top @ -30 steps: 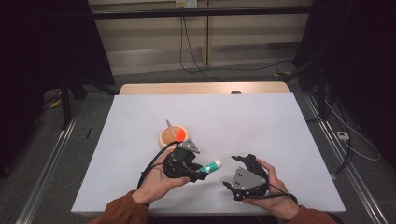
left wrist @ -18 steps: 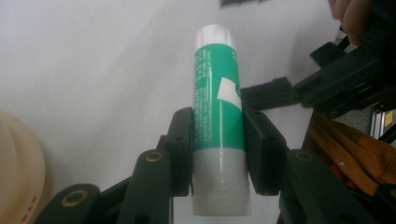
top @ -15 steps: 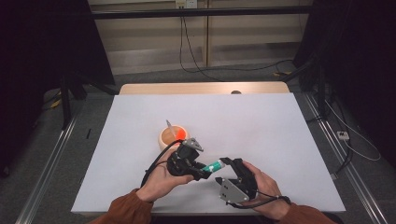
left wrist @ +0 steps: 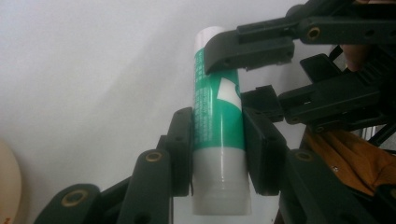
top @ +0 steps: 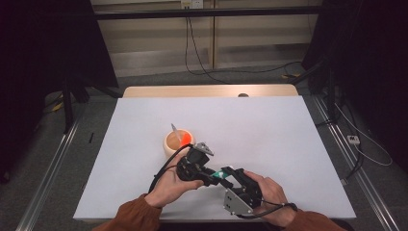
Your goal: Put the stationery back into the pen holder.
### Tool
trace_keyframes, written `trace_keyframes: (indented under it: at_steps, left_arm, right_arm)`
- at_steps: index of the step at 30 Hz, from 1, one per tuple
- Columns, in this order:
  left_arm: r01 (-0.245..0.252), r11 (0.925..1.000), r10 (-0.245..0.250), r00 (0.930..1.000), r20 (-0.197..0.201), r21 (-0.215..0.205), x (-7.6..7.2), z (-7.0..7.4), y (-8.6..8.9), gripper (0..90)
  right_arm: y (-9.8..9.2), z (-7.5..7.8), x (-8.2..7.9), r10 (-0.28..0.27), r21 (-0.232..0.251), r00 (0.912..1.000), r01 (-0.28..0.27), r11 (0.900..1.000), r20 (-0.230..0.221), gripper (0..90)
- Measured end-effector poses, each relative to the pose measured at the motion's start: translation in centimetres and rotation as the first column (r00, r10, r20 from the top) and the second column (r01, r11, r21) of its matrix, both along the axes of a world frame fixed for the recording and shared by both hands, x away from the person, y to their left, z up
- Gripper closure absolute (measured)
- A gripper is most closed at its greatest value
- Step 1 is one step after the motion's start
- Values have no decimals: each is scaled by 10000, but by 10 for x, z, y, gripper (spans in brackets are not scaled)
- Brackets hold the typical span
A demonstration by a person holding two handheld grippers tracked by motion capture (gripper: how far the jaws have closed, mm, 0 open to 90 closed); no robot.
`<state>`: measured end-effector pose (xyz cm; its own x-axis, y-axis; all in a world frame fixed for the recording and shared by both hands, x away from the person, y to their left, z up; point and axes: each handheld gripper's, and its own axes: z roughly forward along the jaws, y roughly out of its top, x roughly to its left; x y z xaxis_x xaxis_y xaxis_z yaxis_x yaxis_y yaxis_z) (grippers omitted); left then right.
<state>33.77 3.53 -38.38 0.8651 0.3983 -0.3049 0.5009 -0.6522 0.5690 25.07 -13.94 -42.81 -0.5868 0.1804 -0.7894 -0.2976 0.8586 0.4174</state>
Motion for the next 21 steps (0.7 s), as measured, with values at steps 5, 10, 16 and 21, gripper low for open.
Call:
trace_keyframes:
  at_steps: [5, 10, 16, 21]
  left_arm:
    - [11, 10000, -12, 9999, -124, -34, 0, -1, -1, 659]
    - [-10, 10000, 10, 10000, -56, -76, -1, 2, -4, 659]
    - [70, 9998, -73, 9998, -159, -160, -2, -1, -5, 657]
    - [104, 9985, -120, 9995, -303, -543, 0, -2, -1, 652]
  right_arm:
    - [0, -2, 0, 129, -102, 9999, -128, 9999, 37, 612]
    - [-1, -4, 1, 233, -163, 9997, -232, 9996, 78, 641]
    - [-3, -7, -2, 308, -298, 9995, -307, 9991, 38, 666]
    - [-5, -7, -3, 317, -106, 9994, -318, 9994, -108, 667]
